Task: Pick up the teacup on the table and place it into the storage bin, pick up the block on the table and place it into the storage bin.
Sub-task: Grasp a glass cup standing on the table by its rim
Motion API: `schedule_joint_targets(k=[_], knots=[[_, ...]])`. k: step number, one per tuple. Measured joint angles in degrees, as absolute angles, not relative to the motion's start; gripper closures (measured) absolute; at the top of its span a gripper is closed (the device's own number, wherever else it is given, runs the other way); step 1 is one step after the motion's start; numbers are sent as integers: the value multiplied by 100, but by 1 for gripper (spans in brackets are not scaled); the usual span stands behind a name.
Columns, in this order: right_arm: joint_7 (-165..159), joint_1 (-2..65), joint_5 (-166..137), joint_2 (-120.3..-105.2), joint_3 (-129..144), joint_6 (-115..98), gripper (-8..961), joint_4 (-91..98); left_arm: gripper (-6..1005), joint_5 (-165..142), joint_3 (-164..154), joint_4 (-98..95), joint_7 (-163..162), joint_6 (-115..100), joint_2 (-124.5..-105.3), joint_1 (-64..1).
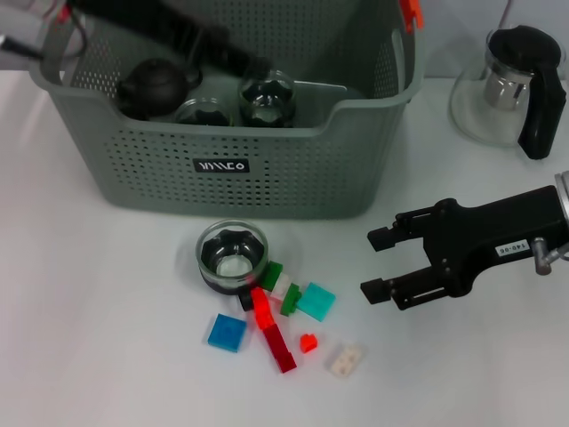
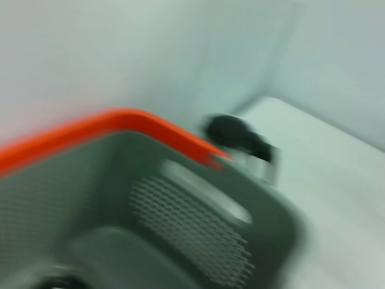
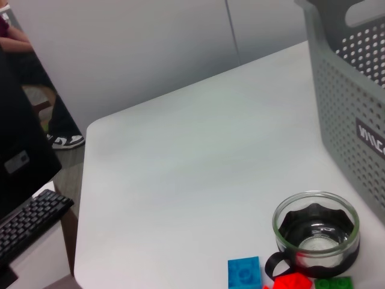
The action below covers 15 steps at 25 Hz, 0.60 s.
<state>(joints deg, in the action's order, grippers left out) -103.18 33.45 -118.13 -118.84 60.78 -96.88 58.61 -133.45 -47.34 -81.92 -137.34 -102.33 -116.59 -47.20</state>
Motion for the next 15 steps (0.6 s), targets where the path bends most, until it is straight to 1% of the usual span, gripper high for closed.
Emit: schedule_joint_targets(k=[3,5,8,10,12,15], knots=[[-10310,3341,-11812,-11883,6015,-9687,130,5831,196,-12866,-4642,-8515,-13641,-11048,-11663,-4470],[-10311,3337,-11812,-11883,6000,-9679,130,5826,200,-12685,-4549,-8697,-13630,-11482,-11708,-4308],[-10316,3332,-11812,-11883,5951,-9663,131,5819,200,-12703,-4525,-8817,-13680,-11749,-11775,-4066],[-10314,3331,-11812,-11889,5921,-9652,131,5807,200,-12751,-4536,-8787,-13709,-11788,-11784,-3924],[-10312,3331,-11812,-11898,5900,-9643,131,5781,200,-12807,-4530,-8633,-13742,-11745,-11770,-3775],[-10311,3331,-11812,-11907,5874,-9620,130,5722,200,-12982,-4511,-8192,-13777,-11608,-11699,-3670]])
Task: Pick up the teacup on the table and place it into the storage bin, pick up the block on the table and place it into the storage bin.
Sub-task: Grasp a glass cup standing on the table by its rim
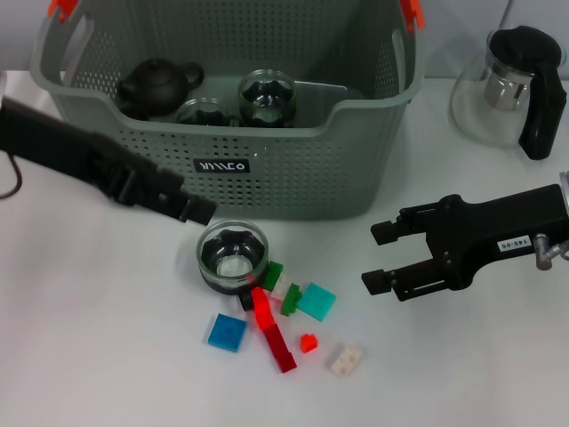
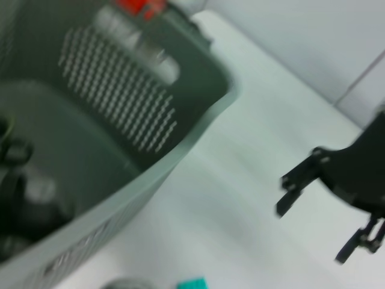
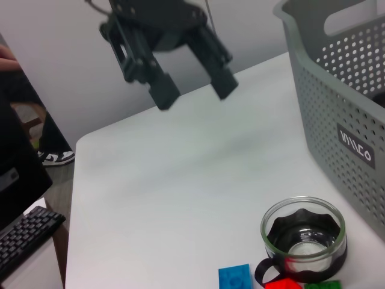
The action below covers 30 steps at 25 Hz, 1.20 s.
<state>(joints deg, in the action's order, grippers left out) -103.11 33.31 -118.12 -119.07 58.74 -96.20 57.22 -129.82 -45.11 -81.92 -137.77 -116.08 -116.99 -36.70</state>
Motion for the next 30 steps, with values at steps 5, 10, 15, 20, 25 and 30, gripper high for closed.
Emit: schedule_joint_targets(k=[5,10,15,20,25,30], knots=[[-10303,3331,-11812,-11909,5870,-9556,130,5658,201,-13476,-4546,-7178,-13791,-11034,-11636,-3687],[-10322,3331,-11812,-11905,5871,-9517,130,5651,201,-13969,-4557,-6384,-14036,-10323,-11587,-3874],[-10331,3335,-11812,-11901,5871,-9509,129,5651,201,-14358,-4588,-5930,-14215,-9804,-11608,-4104],[-10326,3331,-11812,-11900,5871,-9500,129,5651,201,-14632,-4788,-5728,-14244,-9354,-11662,-4208],[-10333,3315,-11812,-11891,5867,-9499,130,5611,201,-14834,-5030,-5635,-14294,-9079,-11730,-4213],[-10322,3314,-11812,-11882,5854,-9490,131,5583,201,-14846,-5094,-5632,-14244,-8919,-11766,-4169]])
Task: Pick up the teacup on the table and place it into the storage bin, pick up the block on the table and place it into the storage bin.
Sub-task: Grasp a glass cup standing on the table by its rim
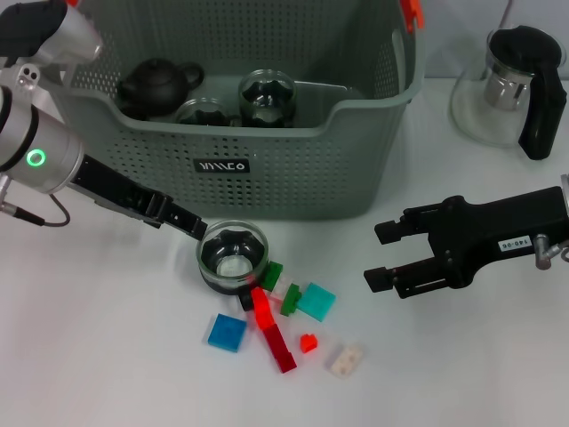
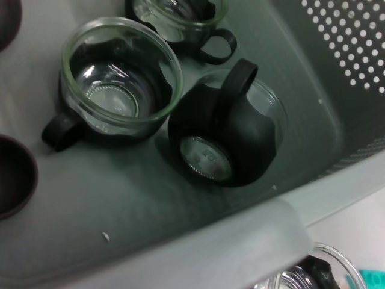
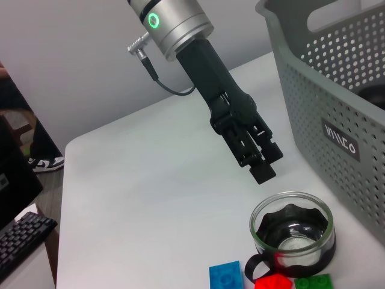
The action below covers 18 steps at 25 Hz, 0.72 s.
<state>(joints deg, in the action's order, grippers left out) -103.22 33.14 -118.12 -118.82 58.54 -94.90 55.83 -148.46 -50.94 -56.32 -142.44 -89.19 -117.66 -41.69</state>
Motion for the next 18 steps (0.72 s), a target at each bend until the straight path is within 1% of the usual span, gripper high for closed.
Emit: schedule_joint_targets(k=[7,14,18], knots=[[-10313,3313,-11812,-11882,5803,-9490,130,5581,202,-14856,-5165,-5564,-14234,-8770,-11801,-4095],[-10307,3313,-11812,-11884,5789,-9492,129,5581,202,-14860,-5285,-5479,-14197,-8580,-11951,-4061],[-10305,3313,-11812,-11890,5790,-9493,130,5581,202,-14862,-5320,-5475,-14195,-8474,-12006,-4047]])
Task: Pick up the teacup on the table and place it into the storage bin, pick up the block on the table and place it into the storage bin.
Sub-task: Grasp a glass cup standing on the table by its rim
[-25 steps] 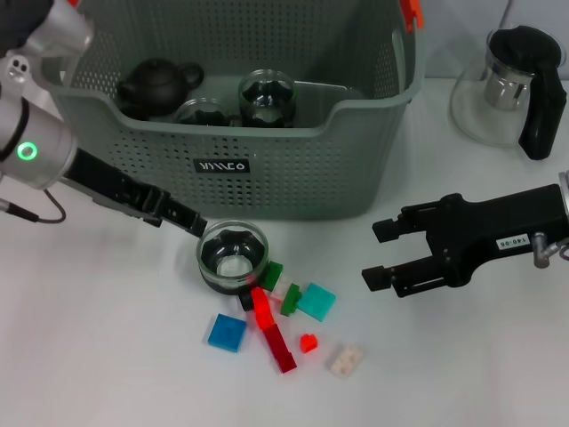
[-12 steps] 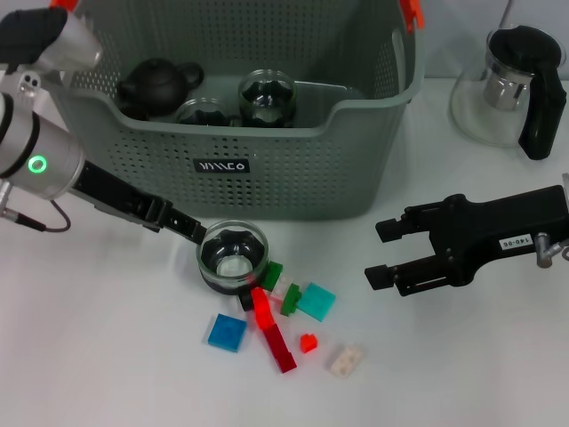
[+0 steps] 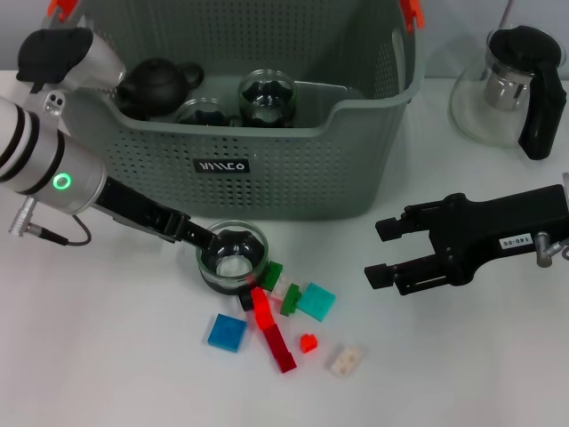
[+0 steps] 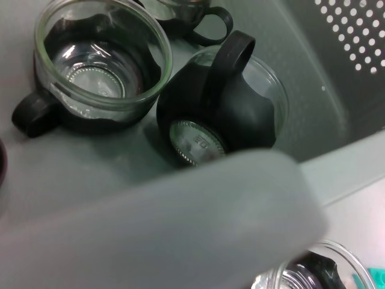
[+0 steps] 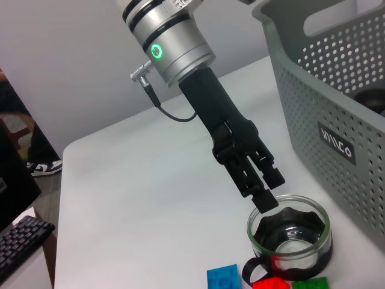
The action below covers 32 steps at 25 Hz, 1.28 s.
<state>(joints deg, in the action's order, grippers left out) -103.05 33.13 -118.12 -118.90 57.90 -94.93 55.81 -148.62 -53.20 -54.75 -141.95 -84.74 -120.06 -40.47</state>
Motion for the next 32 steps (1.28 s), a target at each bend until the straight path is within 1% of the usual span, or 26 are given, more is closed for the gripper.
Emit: schedule_joint_targets(k=[8,32], knots=[[-10301,3305,-11812,-11892,5792,-9497,131,5581,202,-14862,-5346,-5432,-14181,-8296,-12088,-4020],[-10291,3296,-11812,-11892,5792,-9492,130,5581,203,-14837,-5449,-5135,-14033,-7953,-12173,-4017]])
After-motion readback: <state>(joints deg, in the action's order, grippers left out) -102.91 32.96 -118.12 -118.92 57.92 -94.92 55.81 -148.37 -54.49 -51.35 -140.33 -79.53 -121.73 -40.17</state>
